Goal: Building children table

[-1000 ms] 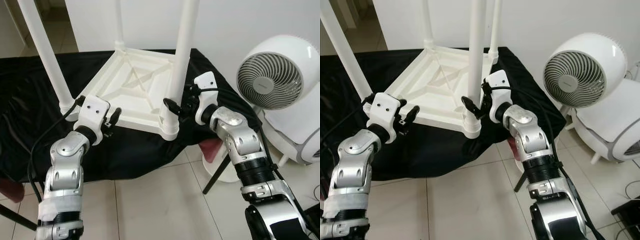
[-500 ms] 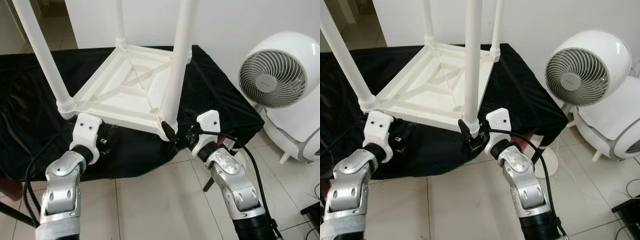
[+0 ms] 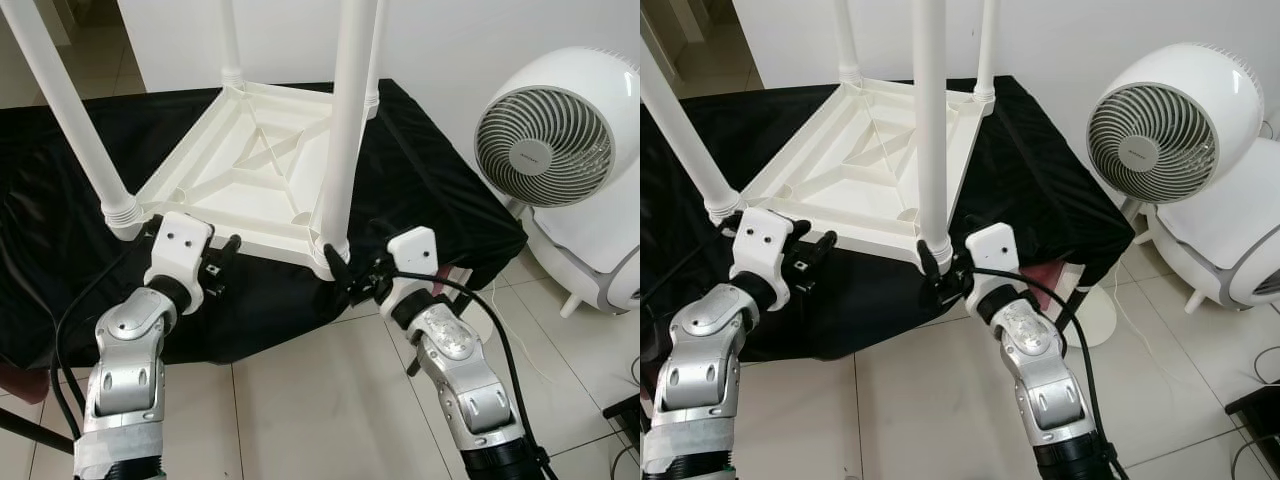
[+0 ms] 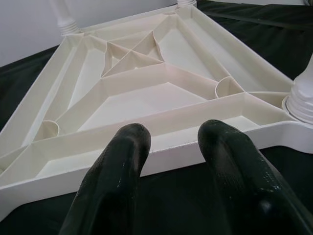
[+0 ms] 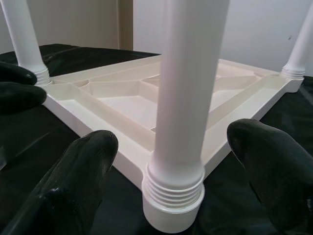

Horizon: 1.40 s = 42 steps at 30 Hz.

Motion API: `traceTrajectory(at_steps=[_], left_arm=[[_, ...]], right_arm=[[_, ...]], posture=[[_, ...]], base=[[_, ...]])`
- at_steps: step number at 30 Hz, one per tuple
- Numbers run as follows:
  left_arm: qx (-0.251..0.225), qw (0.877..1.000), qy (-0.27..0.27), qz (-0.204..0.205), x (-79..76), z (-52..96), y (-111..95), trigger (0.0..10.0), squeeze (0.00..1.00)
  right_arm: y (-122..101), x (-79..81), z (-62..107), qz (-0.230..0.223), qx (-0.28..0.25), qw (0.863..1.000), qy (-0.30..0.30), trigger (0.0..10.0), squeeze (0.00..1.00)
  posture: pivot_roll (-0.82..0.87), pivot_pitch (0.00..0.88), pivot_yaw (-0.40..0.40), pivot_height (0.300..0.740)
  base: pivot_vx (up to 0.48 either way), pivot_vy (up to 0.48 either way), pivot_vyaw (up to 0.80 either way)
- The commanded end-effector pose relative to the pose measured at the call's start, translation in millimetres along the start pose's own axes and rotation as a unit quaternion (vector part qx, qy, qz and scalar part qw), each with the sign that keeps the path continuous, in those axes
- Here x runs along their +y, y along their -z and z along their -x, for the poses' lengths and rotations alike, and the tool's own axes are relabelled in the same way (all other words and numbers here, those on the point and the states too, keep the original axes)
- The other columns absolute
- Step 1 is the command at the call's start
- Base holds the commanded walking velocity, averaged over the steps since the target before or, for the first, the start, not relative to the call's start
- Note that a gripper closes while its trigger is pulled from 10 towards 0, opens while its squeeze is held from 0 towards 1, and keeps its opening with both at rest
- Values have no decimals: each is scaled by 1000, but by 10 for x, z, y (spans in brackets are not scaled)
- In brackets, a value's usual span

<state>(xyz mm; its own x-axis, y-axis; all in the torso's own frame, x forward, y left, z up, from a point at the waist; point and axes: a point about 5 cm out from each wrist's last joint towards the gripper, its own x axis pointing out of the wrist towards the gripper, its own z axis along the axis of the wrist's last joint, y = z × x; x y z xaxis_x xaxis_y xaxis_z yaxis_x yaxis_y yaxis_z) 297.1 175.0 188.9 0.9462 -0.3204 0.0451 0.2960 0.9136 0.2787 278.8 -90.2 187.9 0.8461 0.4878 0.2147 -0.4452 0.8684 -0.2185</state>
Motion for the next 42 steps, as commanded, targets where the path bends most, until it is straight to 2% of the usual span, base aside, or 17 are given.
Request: traceTrajectory(at_steps=[1, 5, 13, 30, 36, 37, 38, 39, 42], left_arm=[[11, 997, -76, 4, 73, 41, 42, 10000, 0], [10, 997, -80, 5, 63, 53, 46, 10000, 0], [10, 997, -82, 6, 57, 47, 53, 10000, 0], [20, 997, -75, -1, 60, 43, 79, 10000, 0], [28, 999, -40, -17, 41, 11, 55, 10000, 0], [26, 999, -17, -25, 32, 7, 36, 10000, 0], [26, 999, -17, -25, 32, 7, 36, 10000, 0], [23, 998, 25, -47, 15, 0, -1, 10000, 0], [24, 997, 47, -59, 3, -3, -20, 10000, 0]], right_arm=[[69, 55, 23, 0, 10, 1000, -6, 10000, 0], [76, 85, 22, 3, 11, 1000, -9, 10000, 0], [72, 110, 16, 0, 10, 1000, -16, 10000, 0], [48, 93, 14, 6, 6, 1000, -16, 10000, 0], [17, 112, 14, 26, 1, 999, -34, 10000, 0], [-8, 105, 21, 42, -5, 999, -34, 10000, 0], [-8, 105, 21, 42, -5, 999, -34, 10000, 0], [-61, 82, 38, 63, -16, 997, -28, 10000, 0], [-93, 59, 55, 68, -21, 997, -20, 10000, 0]], posture=[[-46, 86, 16, 740], [-46, 86, 16, 740], [-44, 83, 15, 740], [-48, 79, 22, 740], [-49, 83, 25, 740], [-52, 88, 25, 740], [-52, 88, 25, 740], [-52, 88, 25, 740], [-55, 94, 22, 740]], base=[[450, 0, 800], [461, 0, 800], [324, 0, 0], [0, 0, 0], [0, 0, 0], [0, 0, 0], [0, 0, 0], [0, 0, 0], [0, 0, 0]])
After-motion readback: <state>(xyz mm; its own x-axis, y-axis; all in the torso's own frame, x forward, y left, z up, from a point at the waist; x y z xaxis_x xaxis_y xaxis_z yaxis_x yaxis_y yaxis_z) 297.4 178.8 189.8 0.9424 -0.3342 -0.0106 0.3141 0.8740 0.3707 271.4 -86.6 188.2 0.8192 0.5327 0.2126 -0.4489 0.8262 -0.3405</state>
